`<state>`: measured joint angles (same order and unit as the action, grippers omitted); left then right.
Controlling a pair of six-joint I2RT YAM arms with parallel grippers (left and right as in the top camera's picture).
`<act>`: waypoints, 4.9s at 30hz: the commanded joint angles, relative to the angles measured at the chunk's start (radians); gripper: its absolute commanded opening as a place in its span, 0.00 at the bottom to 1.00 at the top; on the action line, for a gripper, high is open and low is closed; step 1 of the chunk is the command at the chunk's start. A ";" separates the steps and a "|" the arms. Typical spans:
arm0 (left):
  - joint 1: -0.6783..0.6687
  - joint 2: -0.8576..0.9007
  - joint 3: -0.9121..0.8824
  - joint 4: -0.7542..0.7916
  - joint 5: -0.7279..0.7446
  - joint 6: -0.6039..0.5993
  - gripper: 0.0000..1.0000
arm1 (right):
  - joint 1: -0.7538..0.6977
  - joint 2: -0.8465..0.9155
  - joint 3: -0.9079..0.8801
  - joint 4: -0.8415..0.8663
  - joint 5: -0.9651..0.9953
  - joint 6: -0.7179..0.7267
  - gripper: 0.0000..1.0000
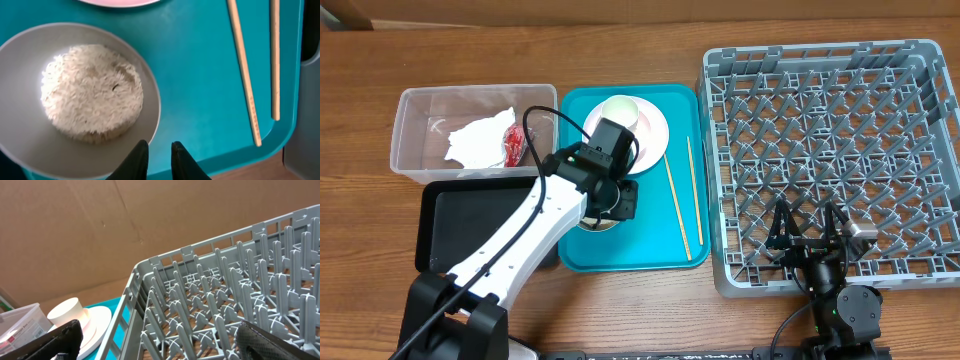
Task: Sort waste into correct bins and load items into the dishwasher
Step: 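Lower the left gripper to the rice bowl rim and grasp it, then lift the rice bowl with the left gripper and carry it left, then tip the bowl over the black tray to pour out the rice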
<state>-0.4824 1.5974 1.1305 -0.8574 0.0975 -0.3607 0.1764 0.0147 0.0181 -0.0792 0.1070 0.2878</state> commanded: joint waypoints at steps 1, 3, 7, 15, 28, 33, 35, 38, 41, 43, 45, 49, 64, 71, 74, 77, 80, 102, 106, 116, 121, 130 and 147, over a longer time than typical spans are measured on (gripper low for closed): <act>-0.017 0.005 -0.043 0.050 -0.020 0.001 0.18 | -0.007 -0.009 -0.010 0.006 -0.005 0.000 1.00; -0.023 0.005 -0.062 0.087 -0.034 0.002 0.19 | -0.007 -0.009 -0.010 0.006 -0.005 0.000 1.00; -0.025 0.006 -0.084 0.123 -0.066 0.001 0.20 | -0.007 -0.009 -0.010 0.006 -0.005 0.000 1.00; -0.031 0.013 -0.116 0.188 -0.086 0.002 0.22 | -0.007 -0.009 -0.010 0.006 -0.005 0.000 1.00; -0.049 0.018 -0.221 0.351 -0.087 0.002 0.15 | -0.007 -0.009 -0.010 0.006 -0.005 0.000 1.00; -0.049 0.018 -0.233 0.369 -0.106 0.002 0.15 | -0.007 -0.009 -0.010 0.006 -0.005 0.000 1.00; -0.049 0.018 -0.234 0.369 -0.116 0.002 0.15 | -0.007 -0.009 -0.010 0.006 -0.005 0.000 1.00; -0.049 0.018 -0.234 0.368 -0.120 0.002 0.15 | -0.007 -0.009 -0.010 0.006 -0.005 0.000 1.00; -0.049 0.019 -0.234 0.367 -0.119 0.002 0.14 | -0.007 -0.009 -0.010 0.006 -0.005 0.000 1.00; -0.049 0.019 -0.234 0.367 -0.119 0.002 0.13 | -0.007 -0.009 -0.010 0.006 -0.005 0.000 1.00; -0.049 0.019 -0.236 0.368 -0.119 0.002 0.12 | -0.007 -0.009 -0.010 0.006 -0.005 0.000 1.00; -0.049 0.019 -0.245 0.368 -0.124 0.002 0.12 | -0.007 -0.009 -0.010 0.006 -0.005 0.000 1.00; -0.049 0.019 -0.253 0.372 -0.126 0.002 0.11 | -0.007 -0.009 -0.010 0.006 -0.005 0.000 1.00; -0.049 0.035 -0.254 0.378 -0.127 0.002 0.11 | -0.007 -0.009 -0.010 0.006 -0.005 0.000 1.00; -0.049 0.050 -0.254 0.383 -0.126 0.001 0.10 | -0.007 -0.009 -0.010 0.006 -0.005 0.000 1.00; -0.049 0.050 -0.254 0.382 -0.126 0.002 0.06 | -0.007 -0.009 -0.010 0.006 -0.005 0.000 1.00; -0.049 0.050 -0.254 0.383 -0.126 0.001 0.04 | -0.007 -0.009 -0.010 0.006 -0.005 0.000 1.00; -0.047 -0.051 -0.069 0.112 -0.123 0.002 0.04 | -0.007 -0.009 -0.010 0.006 -0.005 0.000 1.00; -0.037 -0.081 -0.020 0.028 -0.123 0.002 0.04 | -0.007 -0.009 -0.010 0.006 -0.005 0.000 1.00; 0.166 -0.193 0.001 -0.105 0.054 0.027 0.04 | -0.007 -0.009 -0.010 0.006 -0.005 0.000 1.00; 0.343 -0.223 0.001 -0.152 0.232 0.146 0.04 | -0.007 -0.009 -0.010 0.006 -0.005 0.000 1.00; 0.666 -0.223 -0.003 -0.185 0.454 0.322 0.04 | -0.007 -0.009 -0.010 0.006 -0.005 0.000 1.00; 1.107 -0.212 -0.243 0.043 1.076 0.496 0.04 | -0.007 -0.009 -0.010 0.006 -0.005 0.000 1.00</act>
<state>0.5922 1.4006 0.9394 -0.8509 0.9630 0.0872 0.1764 0.0147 0.0181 -0.0788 0.1074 0.2874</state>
